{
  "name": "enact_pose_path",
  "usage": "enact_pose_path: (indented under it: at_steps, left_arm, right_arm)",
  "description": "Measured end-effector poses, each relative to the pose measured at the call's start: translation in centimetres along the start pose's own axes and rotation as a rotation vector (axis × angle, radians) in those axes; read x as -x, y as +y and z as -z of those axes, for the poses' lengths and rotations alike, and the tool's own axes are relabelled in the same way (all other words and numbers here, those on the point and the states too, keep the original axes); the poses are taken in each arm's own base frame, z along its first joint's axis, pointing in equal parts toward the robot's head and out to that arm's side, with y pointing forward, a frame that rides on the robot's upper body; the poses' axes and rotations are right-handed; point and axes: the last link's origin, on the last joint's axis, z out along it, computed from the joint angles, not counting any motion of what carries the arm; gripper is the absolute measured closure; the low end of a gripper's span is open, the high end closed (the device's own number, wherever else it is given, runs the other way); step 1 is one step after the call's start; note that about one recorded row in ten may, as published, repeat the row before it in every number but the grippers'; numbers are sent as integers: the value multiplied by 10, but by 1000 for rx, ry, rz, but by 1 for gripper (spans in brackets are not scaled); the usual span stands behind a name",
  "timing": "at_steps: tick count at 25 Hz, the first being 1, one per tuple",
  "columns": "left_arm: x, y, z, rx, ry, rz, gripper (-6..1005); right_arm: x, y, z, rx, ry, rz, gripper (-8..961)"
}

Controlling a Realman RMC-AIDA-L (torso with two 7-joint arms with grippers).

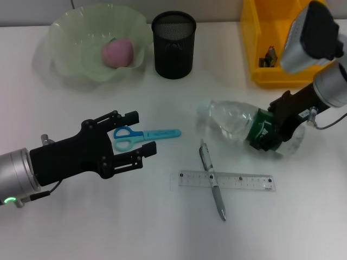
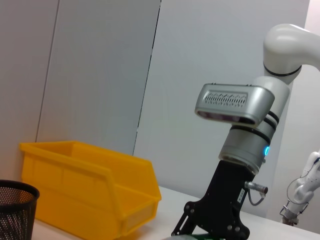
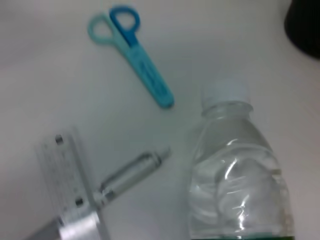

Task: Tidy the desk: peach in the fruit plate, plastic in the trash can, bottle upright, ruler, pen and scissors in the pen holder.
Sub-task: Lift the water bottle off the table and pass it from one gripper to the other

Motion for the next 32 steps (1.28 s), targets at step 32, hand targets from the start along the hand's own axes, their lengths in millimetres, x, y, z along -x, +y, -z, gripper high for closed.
enact_pose_path:
  at_steps: [32]
  left_arm:
    - [-25,-11,-39,-52,248,230,238]
  right_arm:
    - [-18,46,-22,74,-895,82,199]
